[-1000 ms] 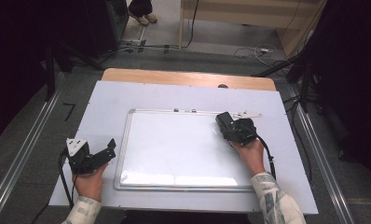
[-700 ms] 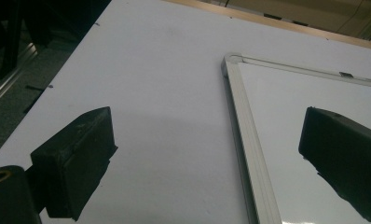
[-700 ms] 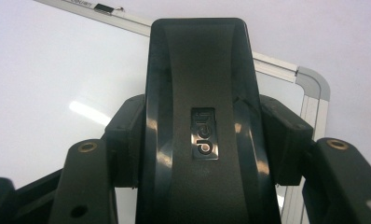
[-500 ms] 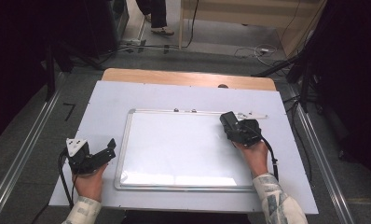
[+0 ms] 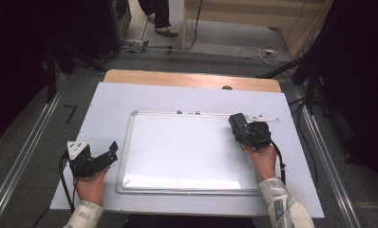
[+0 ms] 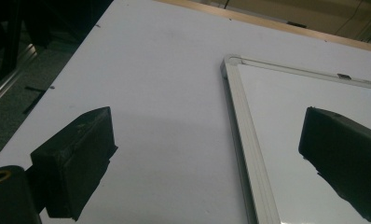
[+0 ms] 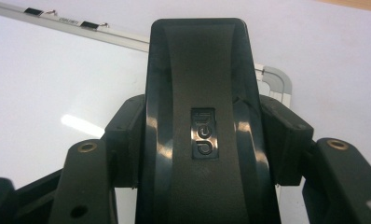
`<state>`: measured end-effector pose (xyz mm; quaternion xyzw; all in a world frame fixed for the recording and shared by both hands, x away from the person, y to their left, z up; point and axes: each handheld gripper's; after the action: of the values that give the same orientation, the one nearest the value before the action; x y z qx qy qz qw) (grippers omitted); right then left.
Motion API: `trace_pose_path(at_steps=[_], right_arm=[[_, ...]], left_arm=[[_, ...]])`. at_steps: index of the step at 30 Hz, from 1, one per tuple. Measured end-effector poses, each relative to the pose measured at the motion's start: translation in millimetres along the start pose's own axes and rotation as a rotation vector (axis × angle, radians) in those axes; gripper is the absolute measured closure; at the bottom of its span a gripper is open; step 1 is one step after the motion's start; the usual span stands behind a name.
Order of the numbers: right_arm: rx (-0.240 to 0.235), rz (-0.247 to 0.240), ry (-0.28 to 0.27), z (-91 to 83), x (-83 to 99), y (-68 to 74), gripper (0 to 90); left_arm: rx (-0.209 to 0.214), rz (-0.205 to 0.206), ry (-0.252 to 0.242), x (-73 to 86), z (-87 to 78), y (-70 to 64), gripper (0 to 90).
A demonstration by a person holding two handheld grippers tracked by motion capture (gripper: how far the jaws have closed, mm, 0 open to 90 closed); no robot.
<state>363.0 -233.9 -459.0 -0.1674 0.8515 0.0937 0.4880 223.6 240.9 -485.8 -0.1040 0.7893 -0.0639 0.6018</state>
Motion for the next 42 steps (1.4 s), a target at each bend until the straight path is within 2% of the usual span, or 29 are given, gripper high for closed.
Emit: trace_pose_path(at_steps=[10, 28, 37, 42], right_arm=[[0.066, 0.019, 0.007, 11.0, 2.6, 0.9, 38.6], [0.164, 0.09, 0.043, 33.2, 9.0, -11.0, 38.5], [0.181, 0.109, 0.085, 43.1, 10.8, -5.6, 38.5], [0.21, 0.123, 0.081, 44.9, 10.2, -2.3, 38.5]], left_arm=[[0.001, 0.001, 0.002, 0.4, 0.1, 0.3, 3.9], [-0.002, 0.002, 0.008, 1.5, 1.7, -0.3, 3.9], [-0.004, 0.0, 0.008, 1.2, 1.2, 0.0, 3.9], [-0.002, -0.001, 0.008, 1.3, 1.7, 0.4, 3.9]])
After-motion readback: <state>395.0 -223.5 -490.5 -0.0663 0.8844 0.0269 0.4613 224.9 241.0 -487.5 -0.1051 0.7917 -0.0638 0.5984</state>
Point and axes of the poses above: each handheld gripper's, and its own axes: z roughly forward along the jaws, x roughly out of its underside, y roughly to its left, and after that the axes turned 12 degrees about -y, right-handed
